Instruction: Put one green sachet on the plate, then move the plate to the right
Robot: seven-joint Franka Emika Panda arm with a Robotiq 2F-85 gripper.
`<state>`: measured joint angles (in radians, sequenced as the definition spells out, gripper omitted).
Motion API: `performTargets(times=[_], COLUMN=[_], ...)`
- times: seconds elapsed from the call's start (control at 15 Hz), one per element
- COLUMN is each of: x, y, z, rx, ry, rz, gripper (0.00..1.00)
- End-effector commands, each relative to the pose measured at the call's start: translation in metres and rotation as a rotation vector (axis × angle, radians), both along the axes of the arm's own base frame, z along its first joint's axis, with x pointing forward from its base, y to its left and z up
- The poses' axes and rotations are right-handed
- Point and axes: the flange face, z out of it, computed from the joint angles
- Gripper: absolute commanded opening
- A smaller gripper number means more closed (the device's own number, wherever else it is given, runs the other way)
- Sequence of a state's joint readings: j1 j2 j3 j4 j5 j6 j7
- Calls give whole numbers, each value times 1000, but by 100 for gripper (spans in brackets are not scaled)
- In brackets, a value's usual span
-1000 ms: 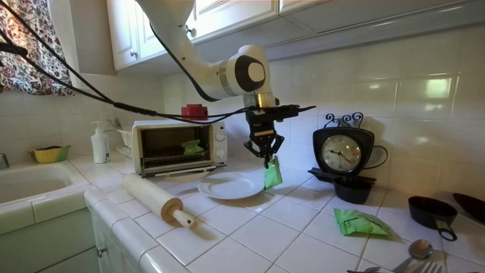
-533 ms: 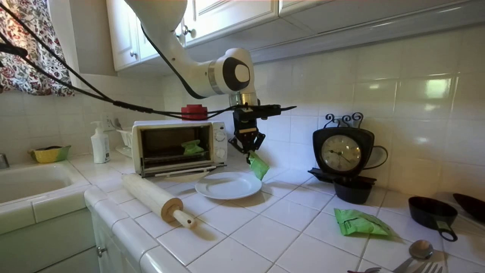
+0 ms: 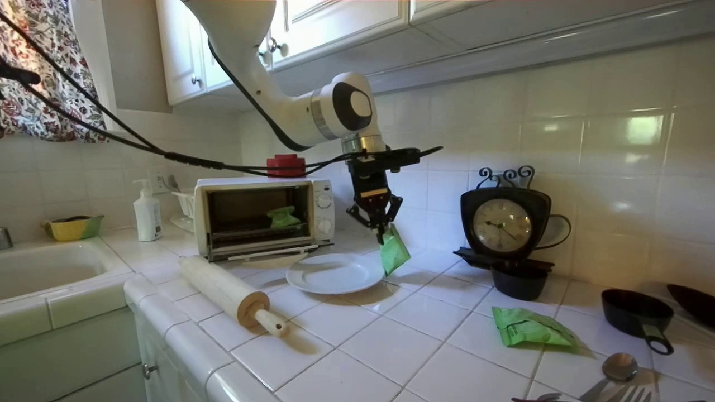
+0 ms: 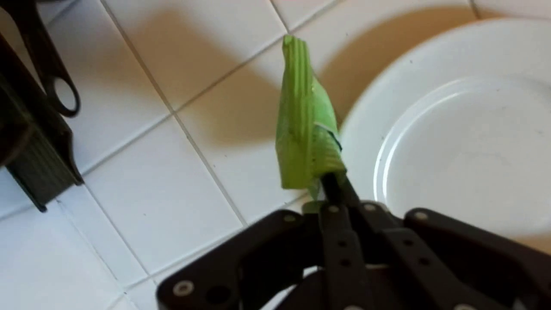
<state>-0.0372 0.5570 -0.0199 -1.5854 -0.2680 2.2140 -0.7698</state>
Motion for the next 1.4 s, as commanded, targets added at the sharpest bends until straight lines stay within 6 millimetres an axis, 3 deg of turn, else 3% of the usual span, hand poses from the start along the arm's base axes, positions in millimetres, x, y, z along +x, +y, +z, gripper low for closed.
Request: performTargets(times=[0.0, 0.27, 0.87, 1.33], x=[3, 3, -2, -20], y=[-8, -3, 45, 47], z=[10, 20, 28, 21], rx=[-105, -171, -138, -7], ry=[0, 10, 18, -70], rz=[-66, -90, -22, -99], gripper=[0, 0, 0, 0])
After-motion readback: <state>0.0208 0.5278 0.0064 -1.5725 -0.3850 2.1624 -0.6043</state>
